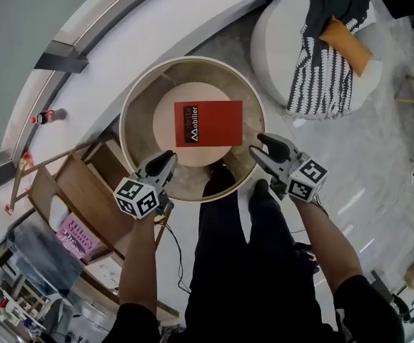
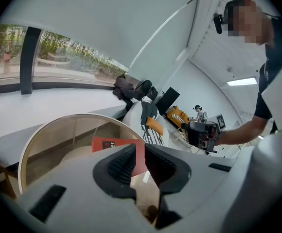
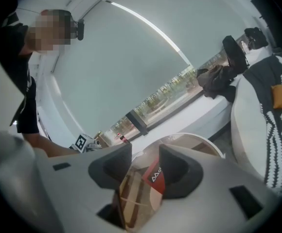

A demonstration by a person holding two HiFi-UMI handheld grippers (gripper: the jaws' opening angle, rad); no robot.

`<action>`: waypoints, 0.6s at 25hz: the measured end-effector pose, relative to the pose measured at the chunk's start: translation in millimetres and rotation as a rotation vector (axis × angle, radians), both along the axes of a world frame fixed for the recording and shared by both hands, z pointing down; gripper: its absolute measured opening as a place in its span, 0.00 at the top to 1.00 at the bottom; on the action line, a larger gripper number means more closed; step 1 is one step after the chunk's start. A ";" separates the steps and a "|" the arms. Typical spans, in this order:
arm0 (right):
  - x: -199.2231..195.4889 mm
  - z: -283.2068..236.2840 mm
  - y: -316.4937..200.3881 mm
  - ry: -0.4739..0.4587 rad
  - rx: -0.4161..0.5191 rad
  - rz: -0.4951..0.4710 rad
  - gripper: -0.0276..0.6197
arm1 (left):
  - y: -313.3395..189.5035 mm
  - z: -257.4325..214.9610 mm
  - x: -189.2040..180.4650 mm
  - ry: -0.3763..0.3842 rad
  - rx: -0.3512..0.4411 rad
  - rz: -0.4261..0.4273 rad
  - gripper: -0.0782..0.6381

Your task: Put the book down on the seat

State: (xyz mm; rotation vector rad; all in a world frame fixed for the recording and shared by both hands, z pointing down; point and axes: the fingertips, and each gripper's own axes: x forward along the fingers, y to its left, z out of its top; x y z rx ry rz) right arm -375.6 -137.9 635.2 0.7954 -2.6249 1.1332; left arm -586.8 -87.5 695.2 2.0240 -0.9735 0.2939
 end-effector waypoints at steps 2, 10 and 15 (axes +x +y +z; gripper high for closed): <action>0.3 21.7 -1.4 0.000 -0.023 0.008 0.71 | -3.4 22.5 -4.0 -0.005 -0.025 -0.005 0.77; 2.0 122.2 9.2 0.033 -0.143 0.040 0.71 | -9.1 114.6 -7.8 -0.020 -0.124 -0.004 0.67; 5.7 171.0 14.1 0.090 -0.196 0.066 0.71 | -7.8 148.3 -16.8 -0.042 -0.173 -0.008 0.66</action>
